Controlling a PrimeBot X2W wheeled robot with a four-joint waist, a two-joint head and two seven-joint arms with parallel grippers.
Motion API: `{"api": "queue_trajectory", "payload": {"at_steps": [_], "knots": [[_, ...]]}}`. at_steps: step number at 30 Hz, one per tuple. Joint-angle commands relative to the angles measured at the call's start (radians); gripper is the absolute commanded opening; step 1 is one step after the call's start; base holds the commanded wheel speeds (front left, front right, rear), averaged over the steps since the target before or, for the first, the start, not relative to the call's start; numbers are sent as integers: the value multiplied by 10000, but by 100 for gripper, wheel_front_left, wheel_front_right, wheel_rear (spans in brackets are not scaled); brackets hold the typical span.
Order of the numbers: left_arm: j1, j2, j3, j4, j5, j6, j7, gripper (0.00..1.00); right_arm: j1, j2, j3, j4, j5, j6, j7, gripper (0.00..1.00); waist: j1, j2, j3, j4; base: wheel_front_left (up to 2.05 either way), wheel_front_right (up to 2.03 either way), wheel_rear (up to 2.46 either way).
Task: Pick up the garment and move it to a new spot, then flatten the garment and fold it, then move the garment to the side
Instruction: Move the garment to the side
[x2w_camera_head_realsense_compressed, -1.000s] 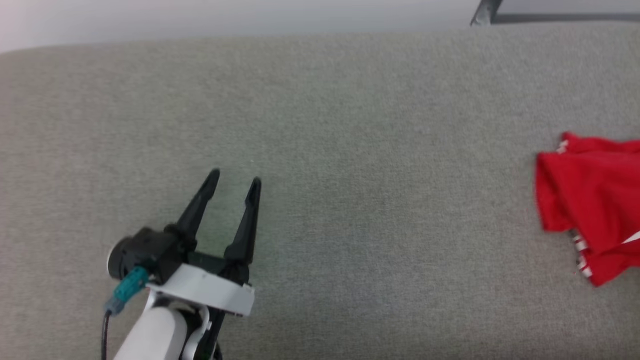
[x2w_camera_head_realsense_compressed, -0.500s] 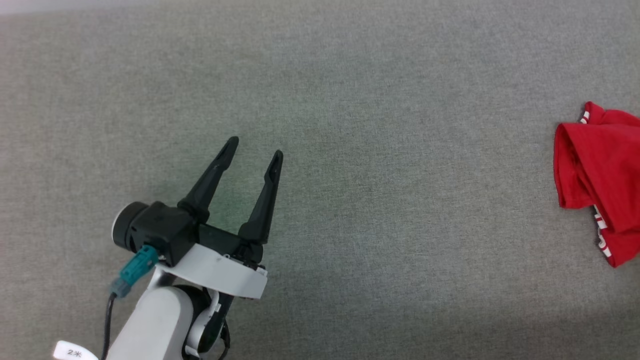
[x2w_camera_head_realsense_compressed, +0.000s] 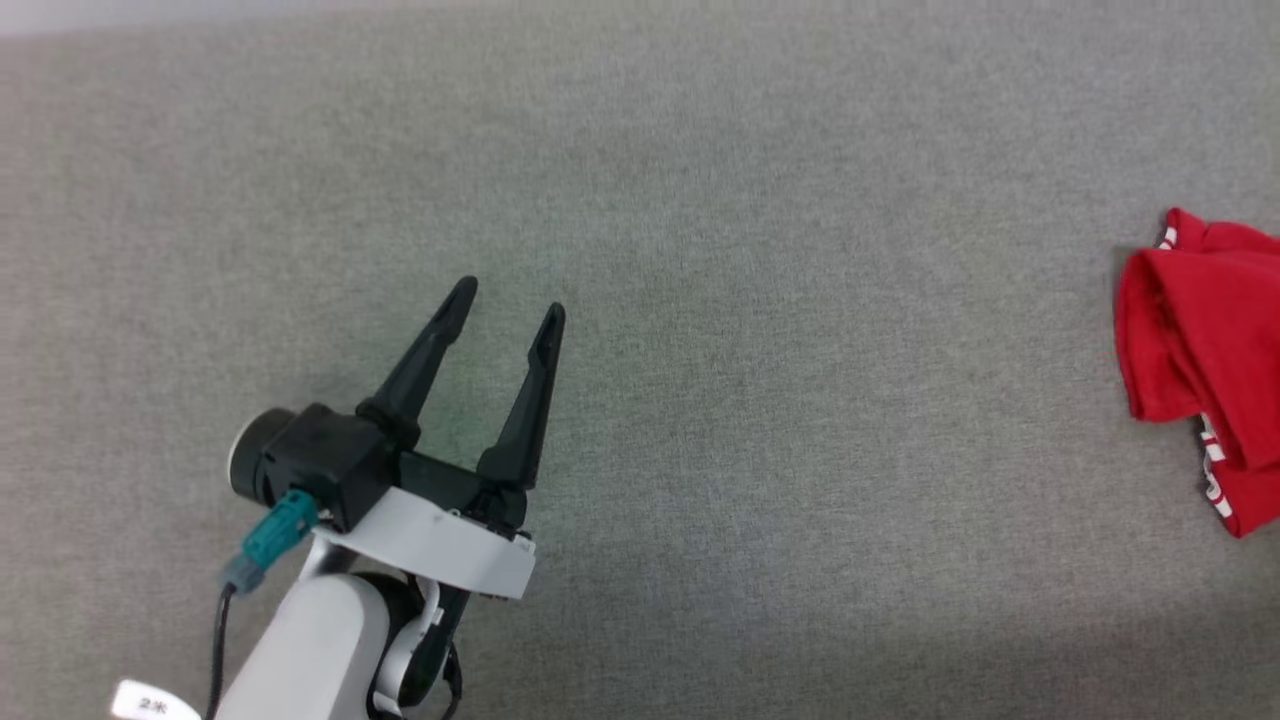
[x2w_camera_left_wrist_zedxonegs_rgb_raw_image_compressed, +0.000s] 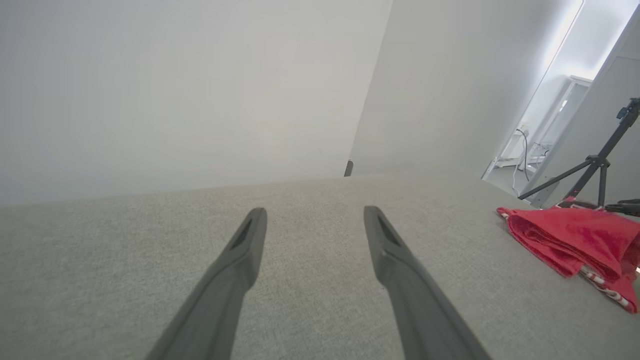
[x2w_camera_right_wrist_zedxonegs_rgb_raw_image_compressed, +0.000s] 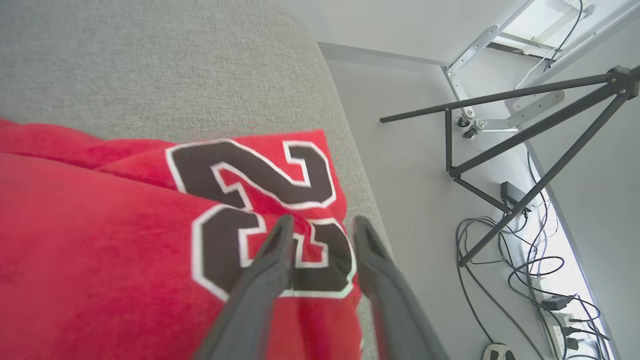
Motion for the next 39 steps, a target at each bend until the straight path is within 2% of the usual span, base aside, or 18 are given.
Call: {"api": "queue_trajectory", "payload": {"at_steps": [1,7,14,19,26,30,39], "knots": [[111,-19,24,43,-69,8,-64,100,-139,-25,-2,19,-85,-11,-66,100,0,0,-223,48,0,0,0],[445,-169,116,591,-359,-111,-466,100,47,-71,292,16,156,-11,-321,100,0,0,-1194,248,0,0,0],[955,-208,364,1143,-546,-157,-779,100,728,609,1231,-843,1182,-11,-593,100,0,0,-2285,710,0,0,0],[1296,-27,563,1510,-475,-96,-848,100,1407,1361,2250,-1651,1824,-11,-783,100,0,0,-2908,1139,0,0,0],[1720,310,846,1869,-262,41,-901,100,2211,2075,3327,-2733,2373,-11,-1187,100,0,0,-3610,1588,0,0,0],[2052,545,997,2014,-172,110,-910,100,2664,2362,3273,-3199,2496,-11,-1573,100,0,0,-3921,1712,0,0,0],[3205,807,1493,1889,-114,513,-935,100,4380,2475,2120,-4546,2376,-11,-2078,100,0,0,-4143,1778,0,0,0]]}}
